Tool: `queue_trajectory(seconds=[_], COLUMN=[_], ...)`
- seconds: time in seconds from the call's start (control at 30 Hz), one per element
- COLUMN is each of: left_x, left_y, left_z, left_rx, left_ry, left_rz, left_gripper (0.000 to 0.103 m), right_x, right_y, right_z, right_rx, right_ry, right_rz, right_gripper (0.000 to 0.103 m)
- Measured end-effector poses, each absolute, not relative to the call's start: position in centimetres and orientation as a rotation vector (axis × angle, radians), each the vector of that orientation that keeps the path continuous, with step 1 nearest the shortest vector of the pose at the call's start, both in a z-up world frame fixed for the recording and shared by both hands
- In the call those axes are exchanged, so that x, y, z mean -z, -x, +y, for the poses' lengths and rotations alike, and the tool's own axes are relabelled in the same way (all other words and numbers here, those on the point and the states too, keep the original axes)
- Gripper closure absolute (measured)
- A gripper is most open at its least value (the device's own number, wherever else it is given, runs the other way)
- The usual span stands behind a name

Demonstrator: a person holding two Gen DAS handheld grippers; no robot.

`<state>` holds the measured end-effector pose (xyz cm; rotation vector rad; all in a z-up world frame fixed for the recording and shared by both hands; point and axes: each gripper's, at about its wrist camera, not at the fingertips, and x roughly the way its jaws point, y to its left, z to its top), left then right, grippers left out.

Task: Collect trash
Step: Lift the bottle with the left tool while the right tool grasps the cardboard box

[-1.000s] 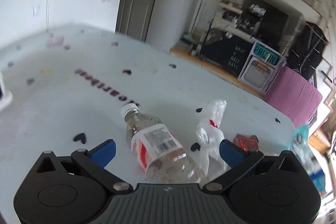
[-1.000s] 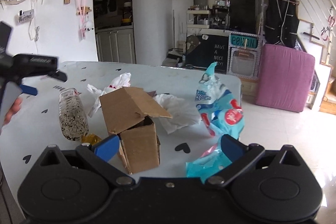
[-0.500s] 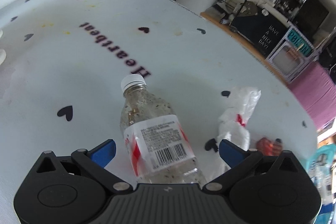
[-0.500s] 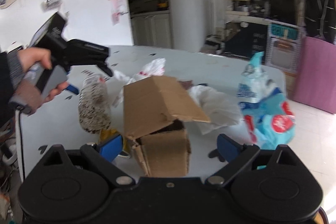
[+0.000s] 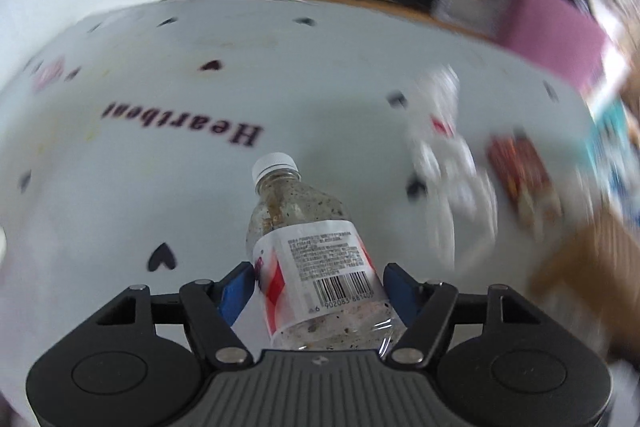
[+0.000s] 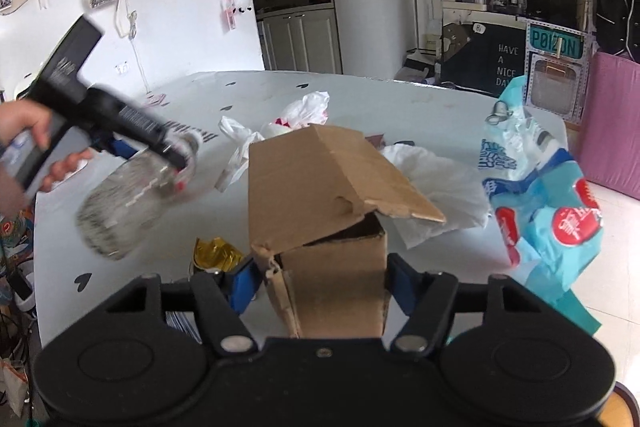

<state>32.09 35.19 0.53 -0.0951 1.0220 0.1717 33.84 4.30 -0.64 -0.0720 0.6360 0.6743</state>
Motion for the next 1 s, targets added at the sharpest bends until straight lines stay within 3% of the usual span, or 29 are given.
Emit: queue_trajectory(seconds=[0.17, 0.33, 0.47, 0.67, 0.77, 0.9, 0.97, 1.0], left_x=[-0.5, -0.4, -1.2, -2.7, -2.3, -1.0, -0.6, -0.5], left_y=[-28.5, -25.4, -25.3, -29.9, -32.1, -33.7, -33.8, -33.7], left_z=[33.5, 32.7, 32.6, 34.2, 34.7, 34.8, 34.7, 34.8], left_rx=[-0.028, 0.0, -0.044, -0.171, -0.224, -0.244, -0.256, -0.263], left_ry=[-0.095, -0.117, -0.096, 0.065, 0.086, 0.088, 0.07, 0.073], left_rz=[1.101, 1.114, 1.101, 1.082, 1.122, 1.21, 1.223, 1.22], left_gripper=[0.032, 0.03, 0.006, 0.006, 0.019, 0.026, 0.047, 0.053], right_x=[0.0, -0.8, -1.6, -2.1, -2.3, -2.5, -2.4, -2.4], right_y=[-33.6, -32.9, -32.0, -31.0, -30.5, -30.3, -30.3, -30.3], right_z=[3.3, 2.3, 1.6, 0.5, 0.0, -0.5, -0.8, -1.0], right_rx=[-0.654, -0.654, -0.661, -0.662, -0.665, -0.673, -0.675, -0.675], right_ry=[0.036, 0.002, 0.0, -0.03, -0.038, -0.044, -0.052, -0.057], right_rz=[0.629, 0.617, 0.6, 0.593, 0.593, 0.593, 0.596, 0.597], right_gripper=[0.038, 0.039, 0.039, 0.039, 0.039, 0.039, 0.038, 0.038])
